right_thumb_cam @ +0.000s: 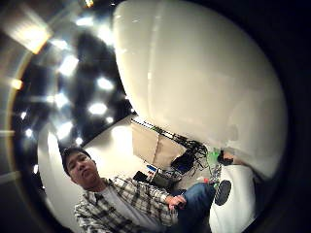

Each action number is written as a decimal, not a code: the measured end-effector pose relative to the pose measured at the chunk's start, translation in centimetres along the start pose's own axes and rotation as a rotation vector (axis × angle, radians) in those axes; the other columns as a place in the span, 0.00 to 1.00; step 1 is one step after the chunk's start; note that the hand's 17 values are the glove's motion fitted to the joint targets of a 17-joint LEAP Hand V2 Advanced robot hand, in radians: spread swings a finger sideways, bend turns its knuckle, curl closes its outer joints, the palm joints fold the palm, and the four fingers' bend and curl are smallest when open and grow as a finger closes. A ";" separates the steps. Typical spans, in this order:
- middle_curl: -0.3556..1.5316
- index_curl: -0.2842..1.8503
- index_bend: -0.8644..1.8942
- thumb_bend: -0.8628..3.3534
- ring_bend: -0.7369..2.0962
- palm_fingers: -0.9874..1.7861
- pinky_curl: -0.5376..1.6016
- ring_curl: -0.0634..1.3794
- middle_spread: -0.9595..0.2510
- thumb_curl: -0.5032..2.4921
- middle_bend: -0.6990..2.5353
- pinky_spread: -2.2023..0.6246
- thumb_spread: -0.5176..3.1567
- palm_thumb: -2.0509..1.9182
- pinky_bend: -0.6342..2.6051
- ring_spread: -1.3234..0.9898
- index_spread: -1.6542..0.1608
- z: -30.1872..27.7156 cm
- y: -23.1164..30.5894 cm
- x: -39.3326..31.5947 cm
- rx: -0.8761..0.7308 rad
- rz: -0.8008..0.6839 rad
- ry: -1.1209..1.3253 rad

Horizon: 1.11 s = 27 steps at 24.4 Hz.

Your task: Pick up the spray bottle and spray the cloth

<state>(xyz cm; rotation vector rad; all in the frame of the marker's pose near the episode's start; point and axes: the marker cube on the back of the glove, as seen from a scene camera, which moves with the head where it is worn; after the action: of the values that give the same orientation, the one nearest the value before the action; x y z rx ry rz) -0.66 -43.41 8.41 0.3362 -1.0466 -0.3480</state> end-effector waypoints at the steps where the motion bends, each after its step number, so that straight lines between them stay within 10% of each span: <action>1: 0.48 0.35 0.35 0.20 0.43 0.75 0.44 0.37 0.67 0.41 0.34 0.73 0.23 0.80 0.37 0.48 0.76 0.0 0.0 -0.1 -0.005 0.000 -0.003; 13: 0.46 0.30 0.33 0.20 0.44 0.66 0.44 0.36 0.71 0.40 0.31 0.77 0.28 0.79 0.36 0.49 0.76 -0.7 0.9 -0.8 -0.103 0.020 0.051; 27: 0.38 0.27 0.36 0.18 0.34 0.29 0.42 0.29 0.71 0.37 0.24 0.83 0.36 0.70 0.35 0.57 0.72 -6.1 3.4 -1.5 -0.281 0.181 0.609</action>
<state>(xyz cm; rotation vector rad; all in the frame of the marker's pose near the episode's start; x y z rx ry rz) 4.40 -39.07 5.94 0.0795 -0.4168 -0.2041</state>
